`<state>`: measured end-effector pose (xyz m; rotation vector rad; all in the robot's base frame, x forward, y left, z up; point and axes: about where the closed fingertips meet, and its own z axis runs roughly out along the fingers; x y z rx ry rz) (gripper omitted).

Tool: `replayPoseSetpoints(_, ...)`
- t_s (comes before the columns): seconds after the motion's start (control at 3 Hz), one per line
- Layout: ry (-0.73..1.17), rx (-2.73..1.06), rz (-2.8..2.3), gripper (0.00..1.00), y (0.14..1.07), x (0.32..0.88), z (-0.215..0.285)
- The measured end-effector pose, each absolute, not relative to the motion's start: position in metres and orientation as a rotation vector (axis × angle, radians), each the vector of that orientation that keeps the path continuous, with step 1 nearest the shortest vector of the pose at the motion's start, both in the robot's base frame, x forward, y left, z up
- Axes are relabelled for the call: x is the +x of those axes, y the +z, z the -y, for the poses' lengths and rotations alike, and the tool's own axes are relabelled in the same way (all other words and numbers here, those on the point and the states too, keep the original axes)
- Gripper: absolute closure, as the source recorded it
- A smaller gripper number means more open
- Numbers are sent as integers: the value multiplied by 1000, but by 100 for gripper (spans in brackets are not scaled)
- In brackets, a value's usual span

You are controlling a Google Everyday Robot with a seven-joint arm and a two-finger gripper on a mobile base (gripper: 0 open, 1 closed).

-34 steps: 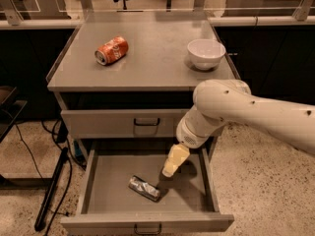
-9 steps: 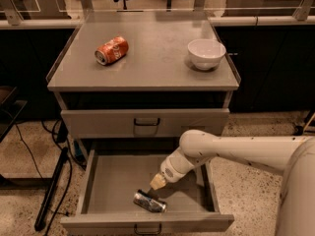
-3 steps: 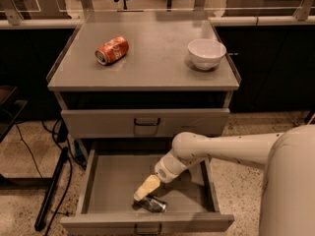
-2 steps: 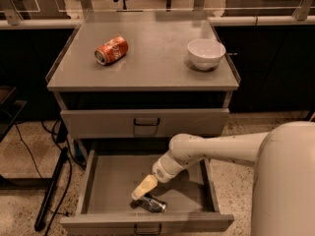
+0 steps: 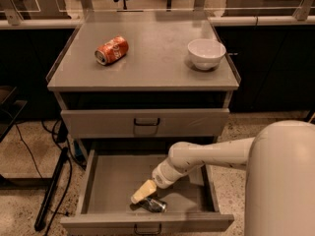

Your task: Pick redbull can from middle drawer and place on counter

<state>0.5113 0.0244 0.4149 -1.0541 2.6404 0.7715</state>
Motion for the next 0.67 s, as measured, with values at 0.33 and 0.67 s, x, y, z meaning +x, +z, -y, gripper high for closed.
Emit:
replayPoseSetpoints(0.33, 719, -1056, -2641, 0, 409, 509, -26)
replayPoseSetpoints(0.67, 711, -1051, -2654, 0, 406, 510, -27)
